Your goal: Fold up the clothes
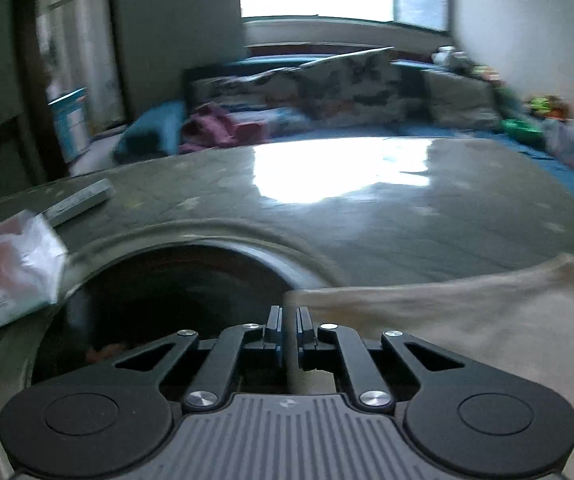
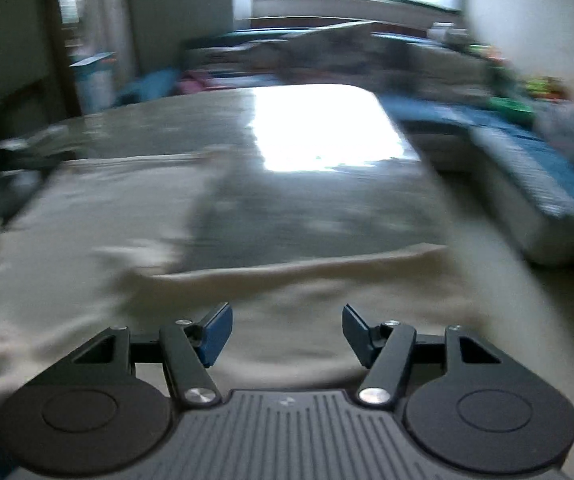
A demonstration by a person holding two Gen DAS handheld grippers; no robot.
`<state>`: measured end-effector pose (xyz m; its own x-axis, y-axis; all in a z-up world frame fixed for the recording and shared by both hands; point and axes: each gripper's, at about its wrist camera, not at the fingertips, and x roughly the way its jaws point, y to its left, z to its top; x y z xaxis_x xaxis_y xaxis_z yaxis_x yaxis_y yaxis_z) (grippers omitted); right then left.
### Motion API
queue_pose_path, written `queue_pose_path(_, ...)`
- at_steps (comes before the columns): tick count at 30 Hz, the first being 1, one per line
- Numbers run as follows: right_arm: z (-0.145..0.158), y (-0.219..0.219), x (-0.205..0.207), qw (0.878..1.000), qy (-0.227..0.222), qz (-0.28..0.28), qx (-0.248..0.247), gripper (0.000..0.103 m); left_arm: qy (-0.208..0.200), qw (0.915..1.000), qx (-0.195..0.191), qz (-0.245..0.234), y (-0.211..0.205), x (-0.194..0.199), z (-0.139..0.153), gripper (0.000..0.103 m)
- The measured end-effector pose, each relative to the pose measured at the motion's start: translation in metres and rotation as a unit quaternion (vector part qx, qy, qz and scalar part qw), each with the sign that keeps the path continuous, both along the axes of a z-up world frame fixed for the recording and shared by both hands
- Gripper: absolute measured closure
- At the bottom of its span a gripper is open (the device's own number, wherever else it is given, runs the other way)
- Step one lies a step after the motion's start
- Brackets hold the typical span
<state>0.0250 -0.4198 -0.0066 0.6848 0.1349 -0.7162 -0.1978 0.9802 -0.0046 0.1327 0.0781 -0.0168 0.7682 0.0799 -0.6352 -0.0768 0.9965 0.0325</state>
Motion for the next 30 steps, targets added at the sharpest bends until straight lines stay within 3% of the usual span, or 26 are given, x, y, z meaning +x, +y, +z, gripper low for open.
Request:
queue_pose_path(4, -0.01, -0.036, 0.01, 0.996, -0.009, -0.085, -0.024, 0.046, -0.008, 0.9967, -0.012, -0.08, -0.037, -0.038, 0.013, 0.094)
queue_pose_path(7, -0.017, -0.056, 0.015, 0.993, -0.006, -0.118, -0.011, 0.05, -0.003, 0.9883, -0.033, -0.149, -0.066, -0.074, 0.013, 0.093)
queue_pose_path(9, -0.018, -0.062, 0.015, 0.992, -0.009, -0.122, 0.007, 0.06, 0.001, 0.9822, -0.039, -0.184, -0.082, -0.096, 0.009, 0.093)
queue_pose_path(13, -0.02, -0.065, 0.016, 0.993, -0.023, -0.113, 0.008, 0.09, 0.017, 0.973, -0.053, -0.224, -0.11, -0.129, -0.001, 0.093)
queue_pose_path(16, -0.019, -0.066, 0.017, 0.993, -0.036, -0.116, -0.016, 0.094, 0.028, 0.9691, -0.061, -0.237, -0.122, -0.137, -0.008, 0.093)
queue_pose_path(21, -0.022, -0.07, 0.024, 0.988, -0.044, -0.136, -0.051, 0.097, 0.02, 0.9718, -0.08, -0.221, -0.129, -0.142, -0.009, 0.09)
queue_pose_path(23, -0.021, -0.069, 0.025, 0.988, -0.045, -0.135, -0.052, 0.092, 0.009, 0.9754, -0.086, -0.203, -0.118, -0.146, -0.003, 0.09)
queue_pose_path(27, -0.007, -0.053, 0.021, 0.992, -0.062, -0.104, -0.044, 0.089, -0.021, 0.99, -0.053, -0.129, -0.076, -0.151, 0.01, 0.089)
queue_pose_path(30, 0.005, -0.034, 0.015, 0.995, -0.076, -0.065, -0.03, 0.078, -0.035, 0.9977, 0.016, -0.056, -0.042, -0.154, 0.013, 0.082)
